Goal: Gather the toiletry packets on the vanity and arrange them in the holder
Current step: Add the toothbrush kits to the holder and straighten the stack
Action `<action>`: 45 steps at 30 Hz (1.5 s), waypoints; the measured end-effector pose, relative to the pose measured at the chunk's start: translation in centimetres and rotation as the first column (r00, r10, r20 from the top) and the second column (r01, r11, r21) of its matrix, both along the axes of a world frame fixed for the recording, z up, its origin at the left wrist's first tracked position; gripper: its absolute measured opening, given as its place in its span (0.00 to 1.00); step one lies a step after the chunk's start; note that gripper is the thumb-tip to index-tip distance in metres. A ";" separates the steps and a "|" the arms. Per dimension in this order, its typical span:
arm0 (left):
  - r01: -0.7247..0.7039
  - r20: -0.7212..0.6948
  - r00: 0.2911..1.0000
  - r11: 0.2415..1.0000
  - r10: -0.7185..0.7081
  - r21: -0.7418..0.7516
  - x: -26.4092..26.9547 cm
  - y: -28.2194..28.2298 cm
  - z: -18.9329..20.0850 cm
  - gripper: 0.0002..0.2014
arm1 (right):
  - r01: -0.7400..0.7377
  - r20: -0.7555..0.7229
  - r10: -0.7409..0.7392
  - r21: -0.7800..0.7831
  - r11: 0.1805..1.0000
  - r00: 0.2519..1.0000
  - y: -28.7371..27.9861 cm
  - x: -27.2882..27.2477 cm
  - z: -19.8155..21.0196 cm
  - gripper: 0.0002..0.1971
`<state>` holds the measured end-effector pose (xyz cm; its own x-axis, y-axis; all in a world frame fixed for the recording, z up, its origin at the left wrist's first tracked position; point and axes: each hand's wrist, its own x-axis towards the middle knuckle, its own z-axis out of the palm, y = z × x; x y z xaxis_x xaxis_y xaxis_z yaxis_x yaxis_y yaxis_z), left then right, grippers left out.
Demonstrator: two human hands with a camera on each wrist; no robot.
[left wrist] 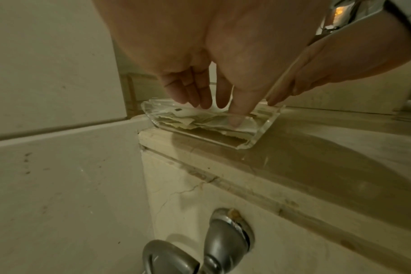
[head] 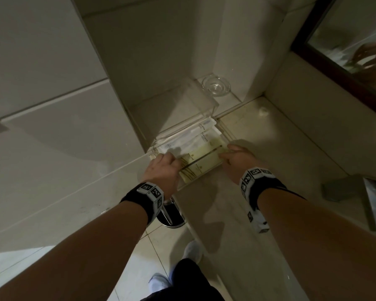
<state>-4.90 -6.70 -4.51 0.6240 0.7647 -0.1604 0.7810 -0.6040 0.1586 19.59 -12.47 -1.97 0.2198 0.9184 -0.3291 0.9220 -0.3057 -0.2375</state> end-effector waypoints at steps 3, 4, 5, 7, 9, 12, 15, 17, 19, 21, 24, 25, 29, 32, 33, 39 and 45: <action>-0.020 0.040 0.999 1.000 0.020 -0.003 -0.1 -0.1 0.0 0.21 | 0.003 0.045 -0.004 0.026 1.000 0.999 -0.2 0.0 -0.2 0.20; -0.011 0.060 0.998 1.000 0.011 -0.005 -0.2 -0.2 -0.1 0.22 | -0.001 0.070 0.001 0.012 1.000 0.998 -0.2 0.1 -0.2 0.20; 0.006 0.073 0.997 1.000 -0.006 -0.006 -0.3 -0.3 -0.1 0.23 | -0.007 0.089 0.008 -0.009 1.000 0.996 -0.3 0.0 -0.4 0.20; 0.055 0.085 0.995 0.998 -0.055 0.001 -0.5 -0.4 -0.1 0.24 | -0.020 0.103 0.025 -0.052 0.998 0.994 -0.2 0.0 -0.8 0.21; 0.096 0.097 0.991 0.995 -0.096 0.008 -0.4 -0.4 0.0 0.23 | -0.003 0.084 0.010 -0.079 0.997 0.996 -0.2 -0.1 -1.2 0.21; 0.117 0.063 0.991 0.993 -0.117 -0.002 0.0 -0.4 0.2 0.22 | 0.014 0.099 -0.005 -0.093 0.996 0.995 -0.4 -0.3 -1.4 0.20; 0.094 0.058 0.994 0.995 -0.093 -0.016 0.2 -0.2 0.2 0.22 | 0.021 0.096 -0.011 -0.104 0.994 0.995 -0.4 -0.4 -1.3 0.20; 0.082 0.076 0.994 0.997 -0.081 -0.014 0.2 -0.2 0.3 0.21 | 0.031 0.078 -0.022 -0.109 0.994 0.997 -0.4 -0.4 -1.2 0.20; 0.078 0.082 0.994 0.997 -0.077 -0.005 0.2 -0.2 0.3 0.21 | 0.032 0.067 -0.024 -0.118 0.993 0.997 -0.5 -0.6 -1.1 0.20; 0.075 0.070 0.995 0.997 -0.074 -0.005 0.2 -0.1 0.2 0.21 | 0.029 0.062 -0.021 -0.128 0.991 0.998 -0.5 -0.7 -0.9 0.20; 0.066 0.094 0.993 0.998 -0.065 -0.007 -0.1 -0.1 0.3 0.21 | 0.021 0.077 -0.012 -0.121 0.992 0.997 -0.4 -0.6 -0.6 0.20; 0.051 0.117 0.992 0.999 -0.050 -0.006 -0.1 -0.1 0.4 0.23 | 0.021 0.085 -0.014 -0.085 0.996 0.996 -0.2 -0.4 -0.4 0.20; -0.053 0.128 0.990 0.992 0.067 -0.111 -0.2 0.9 0.7 0.35 | -0.034 0.050 0.031 0.060 0.998 0.998 2.3 -0.6 0.1 0.26; -0.026 -0.011 1.000 0.983 0.025 -0.180 0.1 1.1 -0.1 0.38 | -0.144 0.016 0.144 -0.034 0.989 0.989 4.9 -2.2 -0.4 0.32; -0.019 -0.052 0.999 0.984 0.010 -0.176 0.2 1.1 -0.5 0.38 | -0.178 0.022 0.180 -0.065 0.982 0.983 5.5 -2.7 -0.6 0.32; -0.062 -0.114 0.992 0.987 0.045 -0.151 0.5 1.5 -1.3 0.39 | -0.246 0.118 0.263 -0.137 0.959 0.958 6.3 -4.2 -2.5 0.32; -0.040 -0.038 0.999 0.987 0.035 -0.155 0.3 1.8 -1.3 0.36 | -0.279 0.084 0.292 -0.141 0.950 0.953 6.1 -3.4 -2.0 0.30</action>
